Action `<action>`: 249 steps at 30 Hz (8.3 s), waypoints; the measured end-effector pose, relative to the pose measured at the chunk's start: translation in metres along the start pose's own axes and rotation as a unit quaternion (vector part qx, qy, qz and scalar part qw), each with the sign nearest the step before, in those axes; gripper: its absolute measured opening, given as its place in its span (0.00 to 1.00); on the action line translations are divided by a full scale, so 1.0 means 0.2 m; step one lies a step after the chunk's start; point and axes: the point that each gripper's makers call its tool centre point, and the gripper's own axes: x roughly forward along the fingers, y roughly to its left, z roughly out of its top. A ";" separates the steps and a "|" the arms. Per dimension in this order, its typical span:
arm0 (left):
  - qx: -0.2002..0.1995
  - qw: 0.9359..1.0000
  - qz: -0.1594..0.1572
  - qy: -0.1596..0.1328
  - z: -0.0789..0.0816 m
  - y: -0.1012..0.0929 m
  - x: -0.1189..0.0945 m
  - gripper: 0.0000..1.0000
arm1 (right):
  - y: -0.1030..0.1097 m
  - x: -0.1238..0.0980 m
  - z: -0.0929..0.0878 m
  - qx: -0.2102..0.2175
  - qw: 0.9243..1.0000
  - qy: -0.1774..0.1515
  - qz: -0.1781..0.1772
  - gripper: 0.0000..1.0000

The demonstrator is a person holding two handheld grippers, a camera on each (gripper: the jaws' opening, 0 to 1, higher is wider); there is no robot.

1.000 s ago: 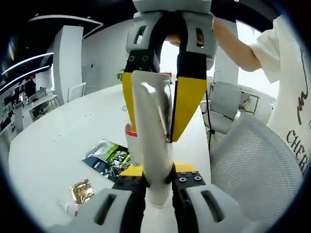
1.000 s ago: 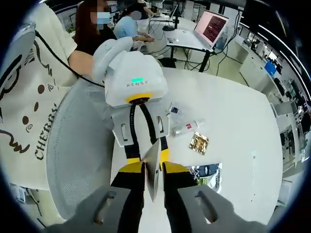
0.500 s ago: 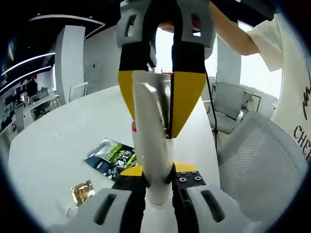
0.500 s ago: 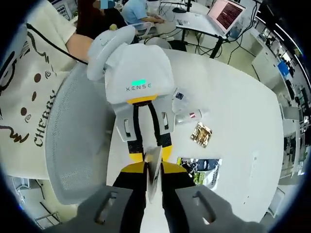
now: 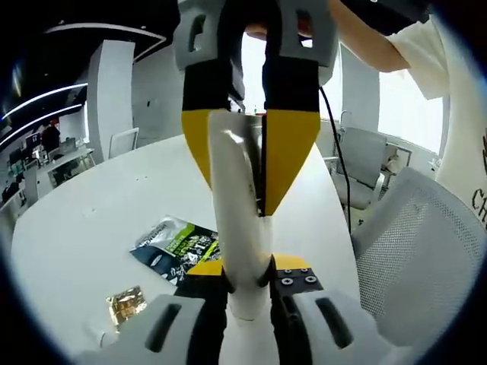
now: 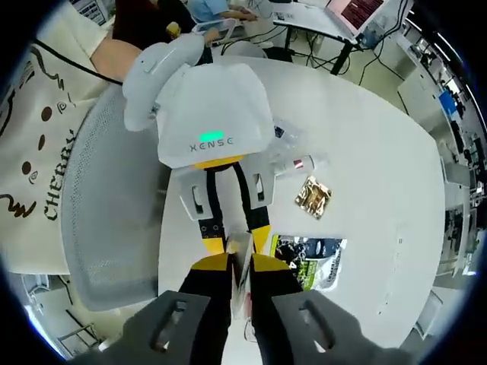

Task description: Arrange the skincare products in the storage area until every visible bottle or jar stands upright without overlapping.

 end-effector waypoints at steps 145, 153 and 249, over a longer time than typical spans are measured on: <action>0.003 0.993 0.103 0.064 0.01 0.23 -0.63 0.96 | -0.15 -0.15 -0.08 0.095 0.982 -0.094 -0.134 0.99; -0.002 0.993 0.096 0.072 -0.02 0.20 -0.66 0.99 | -0.11 -0.17 -0.07 0.104 0.976 -0.118 -0.149 0.99; -0.088 0.957 0.152 0.230 -0.62 0.25 -0.74 0.49 | 0.26 0.05 -0.15 0.403 0.825 -0.321 -0.234 0.89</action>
